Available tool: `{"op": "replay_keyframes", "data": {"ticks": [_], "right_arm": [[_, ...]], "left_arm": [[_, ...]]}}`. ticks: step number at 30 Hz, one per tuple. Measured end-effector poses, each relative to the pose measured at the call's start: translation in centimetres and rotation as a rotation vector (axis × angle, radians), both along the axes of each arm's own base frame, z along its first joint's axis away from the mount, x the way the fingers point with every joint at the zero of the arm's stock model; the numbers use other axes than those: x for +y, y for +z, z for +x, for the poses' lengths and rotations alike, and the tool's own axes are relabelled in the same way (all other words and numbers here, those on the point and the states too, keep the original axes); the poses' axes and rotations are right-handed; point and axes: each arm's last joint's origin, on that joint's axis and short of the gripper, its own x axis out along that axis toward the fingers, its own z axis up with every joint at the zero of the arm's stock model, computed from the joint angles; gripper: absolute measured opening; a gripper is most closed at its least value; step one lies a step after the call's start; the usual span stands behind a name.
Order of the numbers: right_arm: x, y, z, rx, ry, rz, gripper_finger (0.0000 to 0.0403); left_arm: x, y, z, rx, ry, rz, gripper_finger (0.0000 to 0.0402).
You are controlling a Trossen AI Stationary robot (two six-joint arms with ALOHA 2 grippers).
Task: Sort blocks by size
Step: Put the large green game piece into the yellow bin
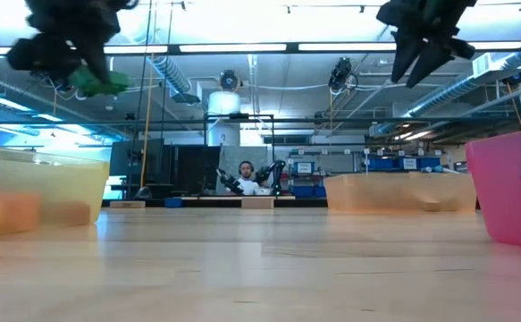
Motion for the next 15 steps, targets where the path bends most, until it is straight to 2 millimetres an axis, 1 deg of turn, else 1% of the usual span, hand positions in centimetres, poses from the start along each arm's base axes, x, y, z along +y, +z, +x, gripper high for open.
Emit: {"op": "replay_keyframes", "data": {"ticks": [2, 4, 8, 11, 13, 15], "right_arm": [[0.1, 0.3, -0.1, -0.03, -0.009, -0.006, 0.0185], [0.1, 0.4, 0.0, -0.048, -0.01, -0.01, 0.0186], [0.1, 0.3, 0.2, -0.045, -0.01, -0.009, 0.0185], [0.0, 0.1, 0.4, -0.034, -0.008, -0.005, 0.0186], [0.0, -0.1, 0.6, -0.027, -0.003, 0.003, 0.0187], [0.1, -0.2, 0.7, -0.017, 0.013, 0.007, 0.0187]], "left_arm": [[-1.4, -0.6, -0.1, 0.019, -0.017, -0.015, 0.0136], [-2.5, -1.2, -0.4, 0.079, -0.024, -0.018, 0.0136], [-4.4, -1.9, -1.2, 0.169, -0.051, -0.03, 0.0136], [-5.7, -2.5, -1.1, 0.21, -0.095, -0.044, 0.0136], [-6.3, -2.9, -1.0, 0.237, -0.097, -0.052, 0.0151], [-6.9, -3.4, -0.7, 0.264, -0.099, -0.041, 0.0184]]}}
